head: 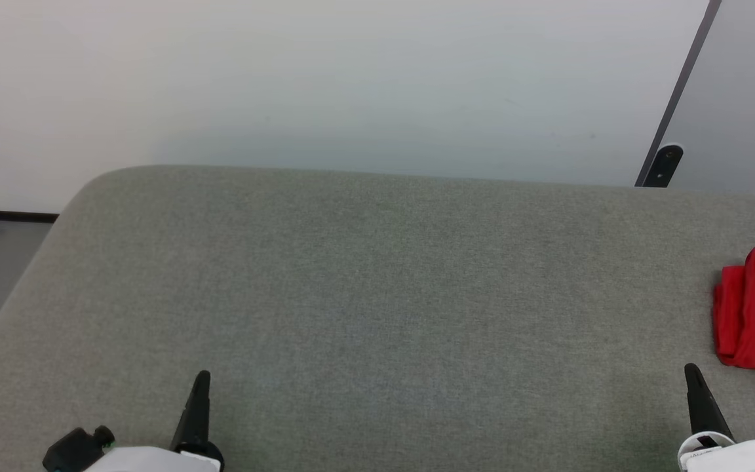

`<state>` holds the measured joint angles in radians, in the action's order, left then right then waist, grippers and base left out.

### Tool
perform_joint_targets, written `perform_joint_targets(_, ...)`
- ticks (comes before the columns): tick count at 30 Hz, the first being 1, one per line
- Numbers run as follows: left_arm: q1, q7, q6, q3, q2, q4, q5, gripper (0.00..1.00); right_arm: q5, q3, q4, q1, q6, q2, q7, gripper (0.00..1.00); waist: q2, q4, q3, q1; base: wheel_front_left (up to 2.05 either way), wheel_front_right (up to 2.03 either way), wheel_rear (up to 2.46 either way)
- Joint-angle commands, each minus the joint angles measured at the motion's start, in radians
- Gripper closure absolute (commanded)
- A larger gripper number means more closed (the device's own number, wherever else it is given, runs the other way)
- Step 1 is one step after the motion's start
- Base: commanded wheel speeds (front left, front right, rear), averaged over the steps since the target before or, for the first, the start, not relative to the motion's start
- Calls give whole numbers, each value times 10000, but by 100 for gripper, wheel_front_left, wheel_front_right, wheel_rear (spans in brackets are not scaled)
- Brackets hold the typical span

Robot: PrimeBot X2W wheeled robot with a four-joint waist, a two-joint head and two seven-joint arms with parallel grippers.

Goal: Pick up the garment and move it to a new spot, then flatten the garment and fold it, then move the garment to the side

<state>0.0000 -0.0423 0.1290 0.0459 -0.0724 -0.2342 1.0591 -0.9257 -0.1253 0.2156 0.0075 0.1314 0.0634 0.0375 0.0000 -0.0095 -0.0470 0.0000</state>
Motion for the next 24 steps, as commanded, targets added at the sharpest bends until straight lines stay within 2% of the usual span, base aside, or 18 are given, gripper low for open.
perform_joint_targets(1, -244, 64, 15, 73, -19, 89, 234, 100, -282, 5, -74, -299, -6, 26, -55, 100, 0, 3, 9, 0, 0, 0, 0)
perform_joint_targets(24, -613, 680, 21, 333, 81, 12, 2390, 100, -2967, 54, 78, -690, -8, -40, -659, 100, 0, 34, 174, 0, 0, 0, 0)
